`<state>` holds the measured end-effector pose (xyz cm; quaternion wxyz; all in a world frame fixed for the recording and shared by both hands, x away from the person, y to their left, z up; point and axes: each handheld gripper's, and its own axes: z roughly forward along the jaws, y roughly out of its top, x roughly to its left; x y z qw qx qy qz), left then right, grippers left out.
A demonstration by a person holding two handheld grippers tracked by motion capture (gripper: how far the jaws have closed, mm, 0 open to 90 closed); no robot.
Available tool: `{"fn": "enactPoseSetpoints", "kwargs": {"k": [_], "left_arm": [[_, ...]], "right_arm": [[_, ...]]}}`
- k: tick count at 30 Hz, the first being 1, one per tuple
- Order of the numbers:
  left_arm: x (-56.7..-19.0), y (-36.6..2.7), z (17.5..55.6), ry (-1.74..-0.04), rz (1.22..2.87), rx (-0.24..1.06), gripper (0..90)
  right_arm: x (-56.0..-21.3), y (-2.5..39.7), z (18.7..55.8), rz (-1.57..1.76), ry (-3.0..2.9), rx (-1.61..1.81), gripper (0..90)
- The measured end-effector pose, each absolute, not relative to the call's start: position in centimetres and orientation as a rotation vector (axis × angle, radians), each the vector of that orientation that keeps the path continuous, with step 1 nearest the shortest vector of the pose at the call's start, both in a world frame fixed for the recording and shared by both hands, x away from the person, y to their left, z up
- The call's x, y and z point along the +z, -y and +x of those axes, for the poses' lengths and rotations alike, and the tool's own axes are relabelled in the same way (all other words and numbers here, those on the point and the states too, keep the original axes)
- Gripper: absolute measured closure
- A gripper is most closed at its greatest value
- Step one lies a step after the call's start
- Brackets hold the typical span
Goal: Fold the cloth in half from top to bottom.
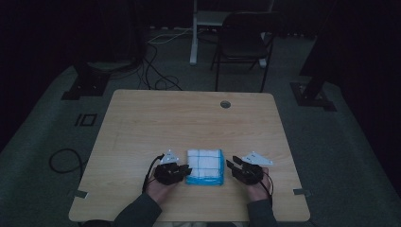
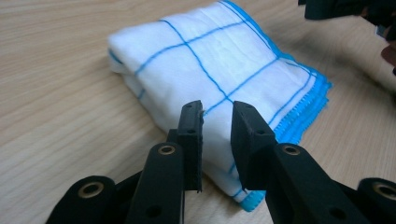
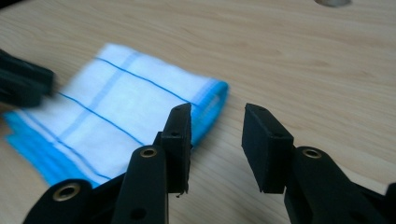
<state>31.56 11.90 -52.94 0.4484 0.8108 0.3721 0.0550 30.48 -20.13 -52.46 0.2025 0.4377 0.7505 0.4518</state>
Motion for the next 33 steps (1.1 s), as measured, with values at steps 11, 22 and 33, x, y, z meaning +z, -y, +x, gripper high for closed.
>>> {"fn": "enactPoseSetpoints", "kwargs": {"k": [11,22,33], "left_arm": [[-53.1,-14.4,33.0,-0.993,1.993,0.258,69.4],[-54.0,-17.7,34.6,-1.121,2.008,0.429,66.9],[-54.4,-18.5,35.0,-1.162,2.057,0.547,63.5]], "right_arm": [[-53.1,21.3,31.3,1.301,-2.049,1.230,61.4],[-53.3,21.7,31.5,1.333,-2.032,1.217,60.8],[-53.4,22.2,31.8,1.361,-2.016,1.194,60.8]]}}
